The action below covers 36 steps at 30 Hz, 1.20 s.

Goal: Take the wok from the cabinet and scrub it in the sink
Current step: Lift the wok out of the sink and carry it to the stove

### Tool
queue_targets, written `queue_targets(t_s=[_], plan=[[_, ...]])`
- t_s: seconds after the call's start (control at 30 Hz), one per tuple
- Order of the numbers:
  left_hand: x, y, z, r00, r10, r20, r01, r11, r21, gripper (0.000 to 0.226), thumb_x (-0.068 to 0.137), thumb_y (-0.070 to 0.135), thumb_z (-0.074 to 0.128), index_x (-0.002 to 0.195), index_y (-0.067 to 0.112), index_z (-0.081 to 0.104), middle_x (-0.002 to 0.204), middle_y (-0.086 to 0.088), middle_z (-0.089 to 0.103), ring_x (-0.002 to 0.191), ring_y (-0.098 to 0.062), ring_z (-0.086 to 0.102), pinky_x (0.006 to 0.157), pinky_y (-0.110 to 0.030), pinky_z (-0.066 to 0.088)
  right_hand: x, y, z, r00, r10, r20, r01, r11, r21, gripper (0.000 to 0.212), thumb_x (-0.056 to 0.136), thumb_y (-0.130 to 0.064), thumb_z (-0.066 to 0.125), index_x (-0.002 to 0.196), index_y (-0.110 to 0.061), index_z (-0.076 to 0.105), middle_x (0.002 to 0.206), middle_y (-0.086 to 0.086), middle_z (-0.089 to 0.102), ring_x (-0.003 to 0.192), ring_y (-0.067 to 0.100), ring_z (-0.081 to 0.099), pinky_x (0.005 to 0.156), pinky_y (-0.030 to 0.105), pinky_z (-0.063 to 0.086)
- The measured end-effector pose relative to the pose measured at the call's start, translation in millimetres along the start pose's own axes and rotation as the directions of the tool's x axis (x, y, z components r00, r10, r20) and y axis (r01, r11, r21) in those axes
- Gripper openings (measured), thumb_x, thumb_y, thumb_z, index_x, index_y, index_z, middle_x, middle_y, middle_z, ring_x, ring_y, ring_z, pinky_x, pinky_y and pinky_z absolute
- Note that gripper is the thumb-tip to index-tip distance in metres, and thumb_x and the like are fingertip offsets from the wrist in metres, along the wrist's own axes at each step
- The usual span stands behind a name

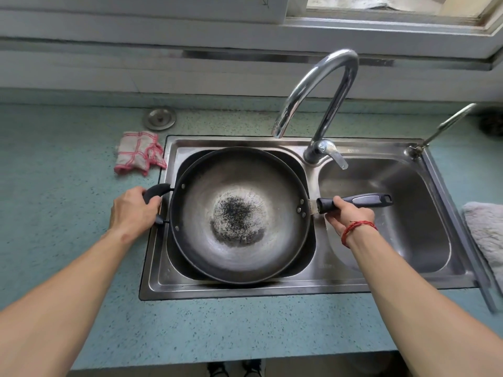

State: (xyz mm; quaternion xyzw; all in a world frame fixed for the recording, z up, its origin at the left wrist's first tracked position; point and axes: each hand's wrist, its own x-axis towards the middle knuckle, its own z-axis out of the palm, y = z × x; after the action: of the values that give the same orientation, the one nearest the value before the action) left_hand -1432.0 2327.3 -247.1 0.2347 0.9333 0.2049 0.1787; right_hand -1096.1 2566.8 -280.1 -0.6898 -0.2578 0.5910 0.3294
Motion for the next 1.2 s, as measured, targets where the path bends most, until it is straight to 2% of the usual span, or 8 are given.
queue_targets(t_s=[0.17,0.3,0.43,0.53,0.63,0.77,0.9,1.2], plan=[[-12.7,3.0,-16.4,0.999,-0.013,-0.034,0.011,0.998,-0.059,0.028,0.092,0.028,0.055,0.113,0.011,0.065,0.073,-0.012,0.074,0.106,-0.036,0.061,0.087,-0.040,0.048,-17.5,-14.1,-5.2,0.994,0.002,0.106,-0.010,0.998,0.069,0.011,0.090,-0.001,0.063,0.091,0.000,0.052,0.096,0.027,0.066,0.078,0.031,0.072,0.069,0.046,0.060],[-28.8,9.0,-32.3,0.998,-0.030,-0.057,0.022,0.990,-0.136,0.017,0.093,0.024,0.056,0.105,0.014,0.064,0.056,0.002,0.064,0.088,-0.026,0.058,0.076,-0.034,0.043,-38.2,-24.9,-13.5,0.991,-0.044,0.124,0.037,0.997,0.063,0.010,0.090,-0.001,0.063,0.092,0.003,0.054,0.098,0.029,0.066,0.079,0.032,0.071,0.075,0.047,0.058],[-45.8,13.3,-51.0,0.996,-0.027,-0.089,0.010,0.982,-0.188,0.014,0.092,0.024,0.058,0.103,0.016,0.064,0.057,0.002,0.065,0.084,-0.025,0.060,0.072,-0.033,0.043,-64.4,-37.6,-22.1,0.991,-0.090,0.104,0.084,0.995,0.059,0.011,0.089,-0.003,0.065,0.091,0.001,0.055,0.087,0.022,0.067,0.061,0.025,0.071,0.072,0.044,0.058],[-57.9,13.9,-65.3,0.993,-0.047,-0.107,0.019,0.969,-0.247,0.014,0.091,0.024,0.060,0.101,0.016,0.064,0.065,-0.003,0.069,0.080,-0.025,0.062,0.070,-0.032,0.042,-87.0,-46.6,-28.2,0.989,-0.121,0.085,0.112,0.989,0.096,0.014,0.090,-0.002,0.064,0.083,-0.002,0.052,0.081,0.019,0.063,0.067,0.027,0.068,0.072,0.047,0.058],[-71.1,15.4,-78.8,0.990,-0.035,-0.139,-0.005,0.961,-0.277,0.016,0.090,0.025,0.062,0.100,0.013,0.066,0.074,-0.011,0.073,0.086,-0.029,0.065,0.069,-0.033,0.045,-107.1,-54.8,-35.8,0.985,-0.161,0.069,0.155,0.985,0.080,0.015,0.089,-0.005,0.066,0.082,-0.004,0.052,0.080,0.016,0.061,0.071,0.027,0.065,0.064,0.047,0.060],[-95.2,14.3,-93.5,0.989,-0.037,-0.142,-0.006,0.957,-0.290,0.011,0.091,0.023,0.058,0.091,0.013,0.063,0.056,-0.005,0.069,0.075,-0.022,0.065,0.057,-0.027,0.042,-130.7,-61.5,-47.5,0.981,-0.169,0.093,0.160,0.982,0.101,0.014,0.087,-0.003,0.068,0.083,-0.003,0.054,0.086,0.019,0.063,0.079,0.030,0.067,0.069,0.053,0.058],[-114.9,5.8,-103.1,0.988,-0.046,-0.150,-0.002,0.953,-0.303,0.013,0.092,0.022,0.058,0.085,0.014,0.066,0.051,-0.003,0.068,0.063,-0.019,0.070,0.059,-0.028,0.048,-150.7,-63.9,-56.2,0.973,-0.206,0.102,0.200,0.977,0.069,0.013,0.085,-0.003,0.069,0.082,-0.002,0.056,0.082,0.017,0.062,0.074,0.026,0.066,0.055,0.047,0.059],[-139.5,-1.4,-125.2,0.978,-0.057,-0.201,-0.013,0.944,-0.331,0.020,0.089,0.026,0.058,0.076,0.013,0.067,0.056,-0.006,0.070,0.059,-0.025,0.071,0.071,-0.042,0.060,-176.2,-64.9,-61.3,0.959,-0.252,0.129,0.251,0.968,0.022,0.013,0.086,-0.003,0.067,0.077,-0.001,0.058,0.078,0.016,0.062,0.070,0.025,0.065,0.049,0.039,0.059]])
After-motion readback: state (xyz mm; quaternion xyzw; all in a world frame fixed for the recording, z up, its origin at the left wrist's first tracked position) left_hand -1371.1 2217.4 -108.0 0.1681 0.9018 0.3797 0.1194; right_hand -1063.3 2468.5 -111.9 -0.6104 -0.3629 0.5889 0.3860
